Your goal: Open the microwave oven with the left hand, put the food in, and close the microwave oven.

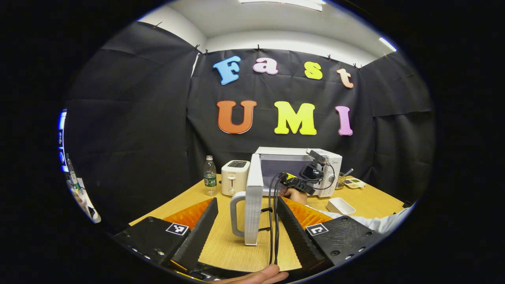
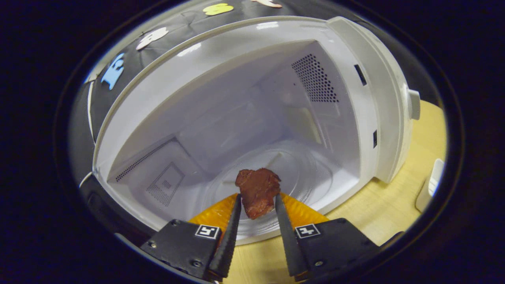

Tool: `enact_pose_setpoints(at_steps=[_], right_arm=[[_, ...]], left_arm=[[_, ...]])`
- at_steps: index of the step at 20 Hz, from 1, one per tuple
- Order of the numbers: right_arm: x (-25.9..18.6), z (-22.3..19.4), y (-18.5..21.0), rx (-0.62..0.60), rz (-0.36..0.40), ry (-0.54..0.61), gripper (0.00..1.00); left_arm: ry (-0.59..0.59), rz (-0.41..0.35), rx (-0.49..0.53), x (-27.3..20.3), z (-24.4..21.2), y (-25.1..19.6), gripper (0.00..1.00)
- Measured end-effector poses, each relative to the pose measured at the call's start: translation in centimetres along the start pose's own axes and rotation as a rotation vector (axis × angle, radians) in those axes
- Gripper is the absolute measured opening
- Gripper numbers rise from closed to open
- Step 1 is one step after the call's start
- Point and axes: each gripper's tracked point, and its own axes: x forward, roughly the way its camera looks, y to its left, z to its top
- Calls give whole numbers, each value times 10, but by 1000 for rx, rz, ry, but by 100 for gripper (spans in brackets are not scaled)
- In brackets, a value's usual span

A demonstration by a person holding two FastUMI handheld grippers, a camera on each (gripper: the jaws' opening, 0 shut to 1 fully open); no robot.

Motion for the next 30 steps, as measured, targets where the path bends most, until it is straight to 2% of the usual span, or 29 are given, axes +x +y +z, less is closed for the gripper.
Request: enact_pose_setpoints(at_steps=[1, 4, 5, 9, 10, 11, 12, 13, 17, 21, 25, 26, 27, 28, 29, 30], right_arm=[[0, 0, -3, -44, -19, 2, 61], [-1, 0, -8, -175, -72, 11, 67], [-3, -1, -8, -212, -74, 24, 74], [-5, -11, -7, -407, -88, 115, 78], [-6, -12, -5, -438, -74, 136, 71], [-8, -13, -4, -466, -66, 157, 72], [-11, -15, -6, -487, -61, 176, 71], [-15, -13, -7, -501, -60, 187, 78], [-43, -6, -6, -500, -5, 232, 78], [-93, 28, -3, -526, 73, 127, 78], [-167, 67, -11, -501, 143, 8, 78], [-192, 80, -17, -497, 156, -42, 78], [-216, 91, -22, -504, 167, -84, 78], [-243, 103, -29, -520, 179, -137, 72], [-270, 115, -37, -537, 182, -198, 78], [-297, 127, -47, -561, 177, -260, 78]], left_arm=[[-2, 4, -1, -1, 0, 5, 92], [1, 24, -32, -3, -4, 20, 92], [10, 26, -51, -4, -8, 23, 92], [36, 70, -66, -7, -21, 38, 92], [37, 75, -64, -8, -22, 40, 92], [33, 77, -60, -10, -21, 40, 92], [26, 79, -57, -10, -21, 42, 92], [21, 83, -55, -11, -20, 43, 92], [9, 50, -89, -7, -21, 40, 92], [-11, 50, -87, -4, -19, 47, 92], [-43, 49, -44, 1, -16, 55, 92], [-61, 55, -38, 3, -13, 59, 82], [-82, 48, -36, 5, -11, 61, 92], [-89, 28, -34, 9, -12, 58, 82], [-88, 15, -31, 13, -16, 56, 91], [-90, 16, -25, 16, -17, 59, 89]])
